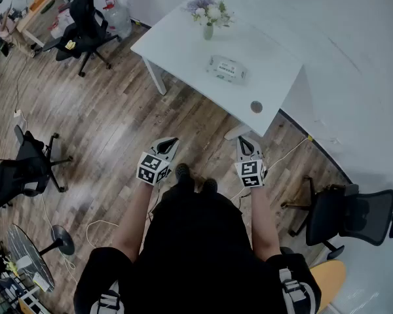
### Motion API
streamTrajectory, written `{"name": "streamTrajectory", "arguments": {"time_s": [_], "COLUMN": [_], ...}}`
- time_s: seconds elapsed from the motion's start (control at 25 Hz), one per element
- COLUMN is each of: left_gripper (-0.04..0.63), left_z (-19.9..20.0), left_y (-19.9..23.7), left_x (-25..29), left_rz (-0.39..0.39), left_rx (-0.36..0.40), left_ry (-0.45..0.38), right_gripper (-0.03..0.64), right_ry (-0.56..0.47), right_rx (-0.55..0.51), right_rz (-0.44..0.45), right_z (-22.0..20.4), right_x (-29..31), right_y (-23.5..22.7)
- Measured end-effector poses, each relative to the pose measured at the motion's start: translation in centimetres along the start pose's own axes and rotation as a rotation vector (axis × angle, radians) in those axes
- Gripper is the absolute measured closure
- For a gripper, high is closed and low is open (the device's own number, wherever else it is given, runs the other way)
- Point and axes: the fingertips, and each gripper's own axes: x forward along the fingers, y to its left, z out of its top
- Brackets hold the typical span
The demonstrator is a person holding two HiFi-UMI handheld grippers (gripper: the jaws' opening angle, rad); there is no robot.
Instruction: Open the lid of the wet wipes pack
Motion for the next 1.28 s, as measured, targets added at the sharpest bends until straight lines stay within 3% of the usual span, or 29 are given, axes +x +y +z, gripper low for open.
{"name": "streamTrajectory", "arguments": {"time_s": [0.32,0.68,0.96,1.28], "left_gripper": [0.572,0.572,0.572,0.572], "left_z": [-1.4,-2.6,-1.8,-0.6], "left_y": [-8.8,-14.0,-13.3,-8.6], "left_x": [-1.0,-0.8,0.0,2.6], "left_rz": [0.016,0.035,0.022,-0.051], "left_rx": [-0.019,-0.009,-0.006,0.0], "left_ry": [-0.02,-0.024,-0.031,-0.011], "right_gripper": [0.601,0.601,0.601,0.601], "right_ry": [-0.032,-0.035,-0.034,0.011], "right_rx": [-0.005,-0.014,-0.01,0.018], "right_rz": [0.041,0.067,0.047,0.0], "right_z": [-4.3,-7.6,-7.4,-5.6], "right_x": [-6.2,-9.8,-9.6,-5.8], "right_y": [-0.4,-1.0,-1.4,-2.0]}}
